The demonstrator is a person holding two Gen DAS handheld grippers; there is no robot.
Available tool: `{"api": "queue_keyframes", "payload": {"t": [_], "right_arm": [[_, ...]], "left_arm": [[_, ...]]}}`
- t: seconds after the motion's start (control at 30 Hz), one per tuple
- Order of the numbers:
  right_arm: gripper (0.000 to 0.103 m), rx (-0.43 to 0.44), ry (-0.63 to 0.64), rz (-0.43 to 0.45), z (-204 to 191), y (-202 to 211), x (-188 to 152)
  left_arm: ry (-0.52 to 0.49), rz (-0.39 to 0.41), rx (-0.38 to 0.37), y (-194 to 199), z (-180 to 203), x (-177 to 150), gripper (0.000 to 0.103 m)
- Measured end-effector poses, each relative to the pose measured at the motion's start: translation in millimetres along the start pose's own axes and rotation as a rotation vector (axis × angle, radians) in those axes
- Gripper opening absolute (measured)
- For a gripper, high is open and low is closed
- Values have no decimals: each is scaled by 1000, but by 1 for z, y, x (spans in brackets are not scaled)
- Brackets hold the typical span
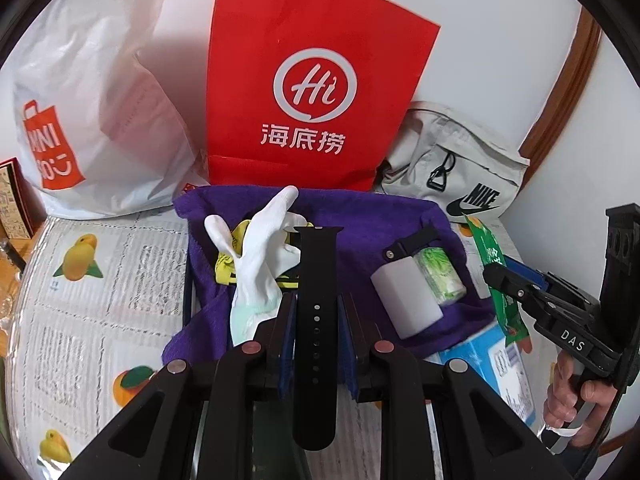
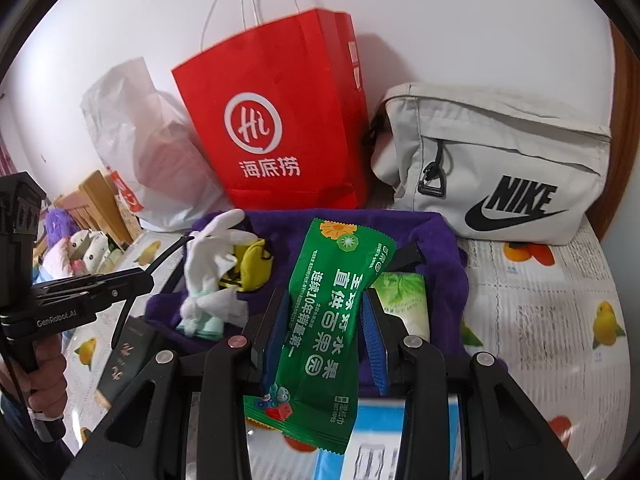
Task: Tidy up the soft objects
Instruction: 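Carry the strap and snack packet onto the purple towel and open both tools, then move the left tool to the white mesh bag and close on it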
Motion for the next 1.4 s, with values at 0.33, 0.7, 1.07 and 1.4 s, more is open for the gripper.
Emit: {"api": "queue_keyframes", "payload": {"t": [0.33,0.7,1.07,1.4], "right_arm": [[37,-4,-5,-90,9,-47,10],[39,-27,-4,-197,19,-80,-3],[57,-36,-24,-215,24,-85,-6],[69,-30,-6,-82,2,-29,3]], "left_arm": [[2,-51,38,-39,-9,12,20],[24,-105,45,-70,-14,10,20],[25,-120,50,-74,-13,11,31],[24,-52,69,-22,-13,14,41]]}}
Point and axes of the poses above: each gripper's, at about its wrist camera, not at the fingertips, and y roughly against the way its jaws point, z to its right, x to its top, the point moved 5 cm from there along -y, roughly the way its jaws point, and after that the axes turned 1 degree about x, right-handed, at the moved point
